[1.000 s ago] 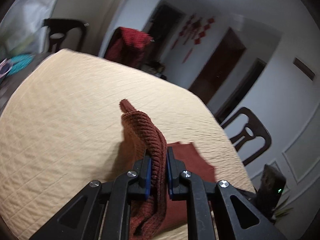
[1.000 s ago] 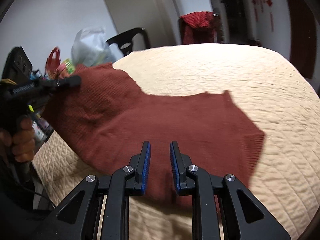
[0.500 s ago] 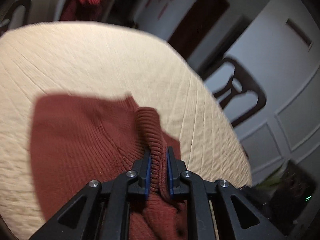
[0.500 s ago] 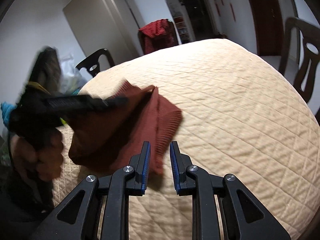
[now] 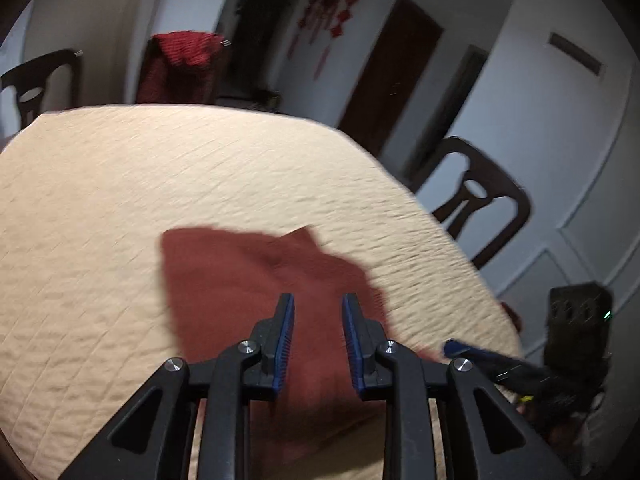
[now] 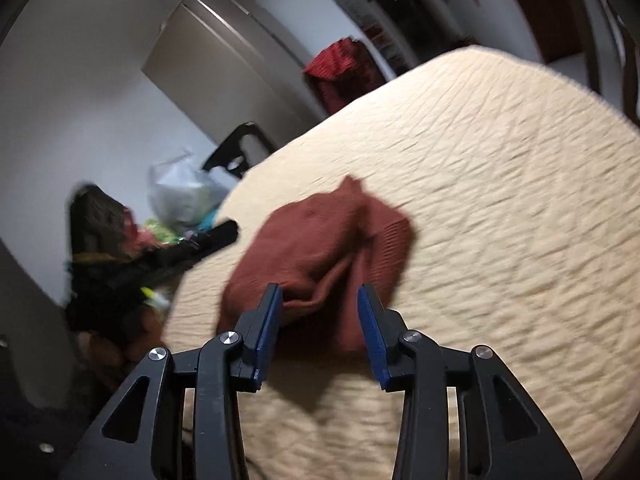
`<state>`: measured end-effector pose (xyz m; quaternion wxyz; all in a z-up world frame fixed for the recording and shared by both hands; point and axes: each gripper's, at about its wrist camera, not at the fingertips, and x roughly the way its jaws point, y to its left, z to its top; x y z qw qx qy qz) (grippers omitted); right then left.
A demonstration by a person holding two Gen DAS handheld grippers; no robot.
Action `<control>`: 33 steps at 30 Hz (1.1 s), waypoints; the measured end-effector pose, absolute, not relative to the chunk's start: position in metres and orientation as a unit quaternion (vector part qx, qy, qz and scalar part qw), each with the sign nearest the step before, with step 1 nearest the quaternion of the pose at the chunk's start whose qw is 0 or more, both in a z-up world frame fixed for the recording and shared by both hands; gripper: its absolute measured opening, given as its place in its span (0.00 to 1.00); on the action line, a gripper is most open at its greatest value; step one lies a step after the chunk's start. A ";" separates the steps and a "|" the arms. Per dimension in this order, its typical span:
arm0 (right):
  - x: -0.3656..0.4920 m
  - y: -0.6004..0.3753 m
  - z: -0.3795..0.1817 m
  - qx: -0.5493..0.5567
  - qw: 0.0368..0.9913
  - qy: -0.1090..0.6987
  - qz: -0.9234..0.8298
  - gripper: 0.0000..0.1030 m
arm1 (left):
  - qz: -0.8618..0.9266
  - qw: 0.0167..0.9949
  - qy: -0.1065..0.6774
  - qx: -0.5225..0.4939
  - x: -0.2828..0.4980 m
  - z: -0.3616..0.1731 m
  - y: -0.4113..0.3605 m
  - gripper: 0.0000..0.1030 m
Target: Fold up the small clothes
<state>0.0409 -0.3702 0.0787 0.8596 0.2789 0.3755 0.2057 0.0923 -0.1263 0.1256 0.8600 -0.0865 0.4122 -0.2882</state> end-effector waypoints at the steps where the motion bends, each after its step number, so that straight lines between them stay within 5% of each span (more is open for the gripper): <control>1: 0.043 -0.366 0.078 0.288 0.851 0.381 0.220 0.39 | -0.280 0.860 0.417 -0.087 0.092 0.120 -0.119 0.26; 6: 0.058 -0.351 0.072 0.319 0.816 0.411 0.251 0.51 | -0.257 0.868 0.416 -0.083 0.091 0.103 -0.104 0.26; 14: 0.085 -0.349 0.059 0.352 0.798 0.450 0.192 0.51 | -0.264 0.869 0.413 -0.065 0.094 0.089 -0.118 0.26; 16: 0.091 -0.348 0.051 0.352 0.793 0.463 0.183 0.42 | -0.266 0.869 0.413 -0.058 0.093 0.087 -0.120 0.26; 17: 0.094 -0.348 0.047 0.352 0.790 0.468 0.179 0.22 | -0.266 0.870 0.412 -0.054 0.093 0.087 -0.121 0.26; 20: 0.095 -0.348 0.045 0.346 0.797 0.463 0.174 0.14 | -0.267 0.870 0.411 -0.049 0.097 0.089 -0.121 0.26; 33: 0.060 -0.372 0.043 0.333 0.831 0.420 0.147 0.09 | -0.293 0.866 0.404 -0.019 0.087 0.086 -0.131 0.26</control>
